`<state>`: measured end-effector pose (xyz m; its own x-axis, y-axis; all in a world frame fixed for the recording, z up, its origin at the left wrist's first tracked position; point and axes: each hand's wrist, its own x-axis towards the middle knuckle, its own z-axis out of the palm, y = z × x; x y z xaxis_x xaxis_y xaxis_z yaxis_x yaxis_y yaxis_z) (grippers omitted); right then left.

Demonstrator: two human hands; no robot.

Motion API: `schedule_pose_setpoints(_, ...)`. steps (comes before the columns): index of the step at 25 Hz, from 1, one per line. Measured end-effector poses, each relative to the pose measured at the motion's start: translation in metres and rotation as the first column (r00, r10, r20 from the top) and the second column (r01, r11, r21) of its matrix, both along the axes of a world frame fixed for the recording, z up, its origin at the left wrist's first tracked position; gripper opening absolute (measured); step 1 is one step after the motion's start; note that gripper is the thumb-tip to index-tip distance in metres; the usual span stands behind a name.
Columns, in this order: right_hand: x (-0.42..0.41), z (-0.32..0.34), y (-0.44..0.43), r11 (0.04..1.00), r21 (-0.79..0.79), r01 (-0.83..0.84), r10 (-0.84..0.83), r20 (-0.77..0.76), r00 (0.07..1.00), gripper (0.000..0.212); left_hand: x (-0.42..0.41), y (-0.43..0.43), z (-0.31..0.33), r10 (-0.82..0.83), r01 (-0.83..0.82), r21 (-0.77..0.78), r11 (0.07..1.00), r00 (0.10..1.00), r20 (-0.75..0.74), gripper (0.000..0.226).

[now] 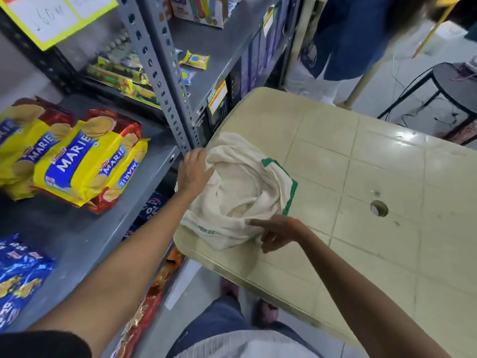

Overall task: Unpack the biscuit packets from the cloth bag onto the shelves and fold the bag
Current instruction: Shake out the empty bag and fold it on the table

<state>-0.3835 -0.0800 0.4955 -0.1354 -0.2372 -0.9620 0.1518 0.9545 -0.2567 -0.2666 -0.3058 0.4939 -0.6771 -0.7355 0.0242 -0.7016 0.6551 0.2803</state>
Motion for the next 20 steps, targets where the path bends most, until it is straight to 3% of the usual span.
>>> schedule_pose_setpoints(2, 0.02, -0.011, -0.004, 0.977, -0.128, 0.171, -0.173, -0.004, 0.985, 0.04, -0.017, -0.015, 0.002, -0.168, 0.16, 0.085, 0.983, 0.982, 0.091, 0.067)
schedule_pose_setpoints(4, 0.019, -0.017, -0.005, 0.932, -0.22, 0.29, -0.311, -0.071, 0.948, 0.023, -0.03, -0.027, 0.004, -0.222, 0.165, 0.283, 0.945, 0.957, 0.184, 0.075)
schedule_pose_setpoints(6, -0.003, -0.019, 0.003, 0.915, -0.254, 0.312, -0.369, -0.22, 0.903, 0.027, -0.038, -0.028, 0.003, -0.19, 0.075, 0.469, 0.88, 0.961, 0.203, 0.075)
schedule_pose_setpoints(8, -0.033, -0.018, 0.02, 0.907, -0.267, 0.326, -0.416, -0.437, 0.797, 0.038, -0.041, -0.017, -0.002, -0.117, -0.009, 0.602, 0.798, 0.978, 0.17, 0.063)
schedule_pose_setpoints(10, -0.053, -0.017, 0.039, 0.891, -0.267, 0.368, -0.454, -0.578, 0.678, 0.052, -0.039, 0.003, -0.006, -0.029, -0.062, 0.78, 0.622, 0.994, 0.102, 0.045)
schedule_pose_setpoints(12, -0.058, -0.015, 0.048, 0.906, -0.211, 0.366, -0.418, -0.574, 0.704, 0.064, -0.035, 0.02, -0.007, 0.002, -0.075, 0.868, 0.491, 0.996, 0.085, 0.03)
schedule_pose_setpoints(15, -0.055, -0.021, 0.057, 0.97, -0.109, 0.216, -0.237, -0.624, 0.745, 0.054, -0.036, 0.036, -0.006, 0.111, -0.102, 0.848, 0.521, 0.993, 0.051, 0.03)
schedule_pose_setpoints(18, -0.055, -0.018, 0.066, 0.987, -0.138, 0.078, -0.159, -0.82, 0.55, 0.032, -0.039, 0.046, -0.004, 0.372, -0.237, 0.727, 0.645, 0.928, -0.028, 0.022)
schedule_pose_setpoints(20, -0.053, -0.014, 0.071, 0.981, -0.189, 0.044, -0.19, -0.883, 0.43, 0.029, -0.036, 0.049, -0.007, 0.507, -0.332, 0.712, 0.618, 0.861, -0.039, 0.024)
